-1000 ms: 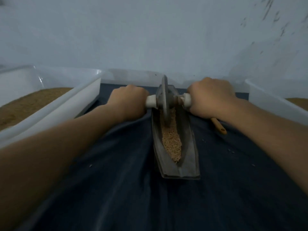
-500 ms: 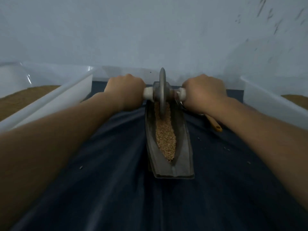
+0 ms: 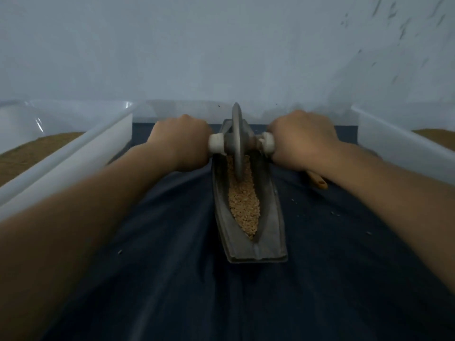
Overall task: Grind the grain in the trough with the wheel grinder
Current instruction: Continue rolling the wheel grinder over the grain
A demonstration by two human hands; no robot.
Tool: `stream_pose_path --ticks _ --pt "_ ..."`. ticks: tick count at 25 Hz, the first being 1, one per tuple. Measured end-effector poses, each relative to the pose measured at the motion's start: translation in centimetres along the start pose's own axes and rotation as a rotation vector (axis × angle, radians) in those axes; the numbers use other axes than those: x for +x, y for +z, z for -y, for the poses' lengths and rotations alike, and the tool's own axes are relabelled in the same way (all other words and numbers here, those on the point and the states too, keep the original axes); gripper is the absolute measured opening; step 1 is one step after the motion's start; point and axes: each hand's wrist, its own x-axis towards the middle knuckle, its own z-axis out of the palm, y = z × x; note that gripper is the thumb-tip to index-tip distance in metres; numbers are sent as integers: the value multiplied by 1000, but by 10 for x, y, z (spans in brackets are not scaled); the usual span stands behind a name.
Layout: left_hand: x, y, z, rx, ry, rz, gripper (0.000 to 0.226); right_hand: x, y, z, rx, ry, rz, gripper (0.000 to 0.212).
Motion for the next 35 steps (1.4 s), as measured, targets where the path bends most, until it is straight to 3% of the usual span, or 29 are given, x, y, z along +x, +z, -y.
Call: stream_pose_path --ticks 2,5,9,11,14,18,20,22,24,27,29,31,33,35 --pt "-30 0 9 -38 135 96 14 -30 0 -11 -12 -141 -33 12" --pt "-45 3 16 -41 226 38 22 -51 3 -16 -40 -185 -190 21" --pt "-12 11 -7 205 -17 -313 10 -6 18 2 12 29 -213 22" --pt "-3 14 -16 273 -93 -397 8 7 18 6 63 66 -184 16" --pt "-15 12 -5 139 33 -241 6 -19 11 -2 28 -52 -145 16" --pt "-35 -4 16 -174 253 252 21 -46 -4 -18 35 -193 -60 19" --pt "-25 -4 12 -73 219 144 15 -35 4 -11 30 -117 -100 15" --pt "-13 6 0 163 72 -230 10 -19 17 1 49 27 -223 18" --pt "-5 11 -14 282 -14 -421 6 -7 19 5 104 100 -186 15" --pt "-20 5 -5 149 55 -236 3 -20 11 -9 58 -32 -119 19" --pt "-48 3 14 5 131 -64 12 -49 8 -17 -101 -173 -338 20" --pt "-68 4 24 -77 170 -37 21 -68 5 -19 -72 -220 -474 20" --pt "-64 7 22 -57 138 -50 18 -57 10 -16 -50 -176 -441 21" --pt "-40 9 8 43 0 -114 13 -32 14 -2 -44 -15 -335 20"
